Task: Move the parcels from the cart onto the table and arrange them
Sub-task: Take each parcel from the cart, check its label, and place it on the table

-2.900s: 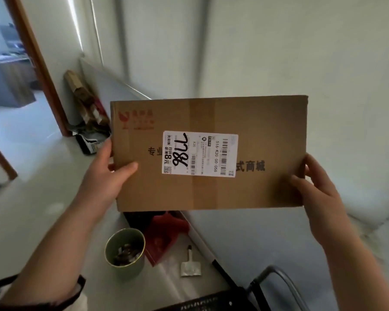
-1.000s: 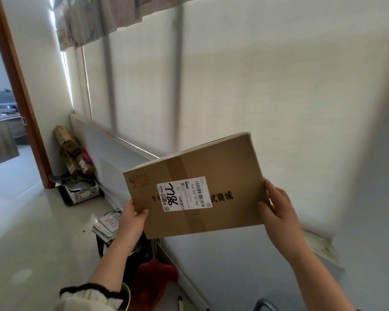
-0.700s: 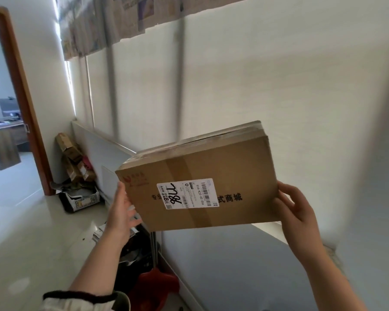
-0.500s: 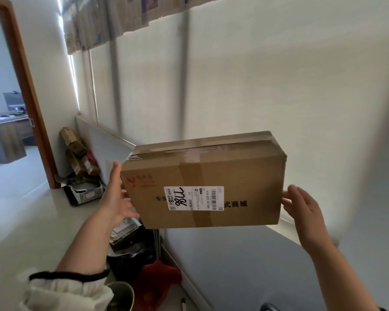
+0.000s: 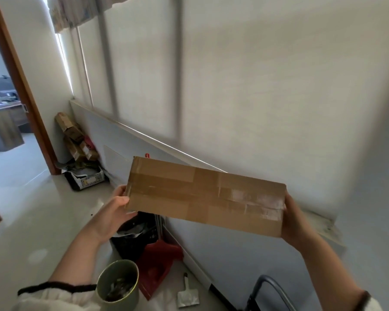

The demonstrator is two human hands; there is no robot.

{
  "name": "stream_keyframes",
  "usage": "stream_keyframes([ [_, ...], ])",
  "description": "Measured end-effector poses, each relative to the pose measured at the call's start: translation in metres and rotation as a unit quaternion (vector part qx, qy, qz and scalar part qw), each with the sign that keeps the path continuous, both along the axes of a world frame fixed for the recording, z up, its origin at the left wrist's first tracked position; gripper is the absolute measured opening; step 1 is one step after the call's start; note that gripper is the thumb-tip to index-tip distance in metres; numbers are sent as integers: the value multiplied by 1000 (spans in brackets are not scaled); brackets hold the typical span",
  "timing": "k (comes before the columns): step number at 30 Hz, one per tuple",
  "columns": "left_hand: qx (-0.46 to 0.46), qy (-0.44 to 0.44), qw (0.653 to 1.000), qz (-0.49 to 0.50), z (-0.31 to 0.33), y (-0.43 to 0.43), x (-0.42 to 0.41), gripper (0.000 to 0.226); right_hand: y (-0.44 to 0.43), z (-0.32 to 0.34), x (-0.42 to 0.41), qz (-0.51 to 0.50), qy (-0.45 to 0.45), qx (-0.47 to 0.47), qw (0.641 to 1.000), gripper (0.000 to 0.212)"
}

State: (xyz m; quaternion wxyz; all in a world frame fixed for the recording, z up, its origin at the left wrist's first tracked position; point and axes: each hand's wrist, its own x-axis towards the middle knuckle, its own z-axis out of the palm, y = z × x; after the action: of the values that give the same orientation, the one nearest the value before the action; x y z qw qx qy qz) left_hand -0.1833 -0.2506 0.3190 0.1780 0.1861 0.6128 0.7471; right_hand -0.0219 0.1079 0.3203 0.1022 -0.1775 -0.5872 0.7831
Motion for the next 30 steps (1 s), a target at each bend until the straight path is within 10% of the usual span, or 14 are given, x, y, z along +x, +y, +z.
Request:
stream_keyframes([
  [13,-50,94,994,-26,58,9,-20,58,52,39,-1,99,150,-82,980,66],
  [17,-27,37,999,17,60,16,-21,24,55,42,6,114,172,47,977,52],
  [21,-29,-7,999,27,32,27,-11,45,48,16,10,72,89,251,961,70],
  [25,-19,-36,995,86,1,41,2,26,36,-15,13,-24,18,423,905,43],
  [30,-31,-44,994,92,-8,46,9,25,40,-28,26,-15,32,366,930,48],
])
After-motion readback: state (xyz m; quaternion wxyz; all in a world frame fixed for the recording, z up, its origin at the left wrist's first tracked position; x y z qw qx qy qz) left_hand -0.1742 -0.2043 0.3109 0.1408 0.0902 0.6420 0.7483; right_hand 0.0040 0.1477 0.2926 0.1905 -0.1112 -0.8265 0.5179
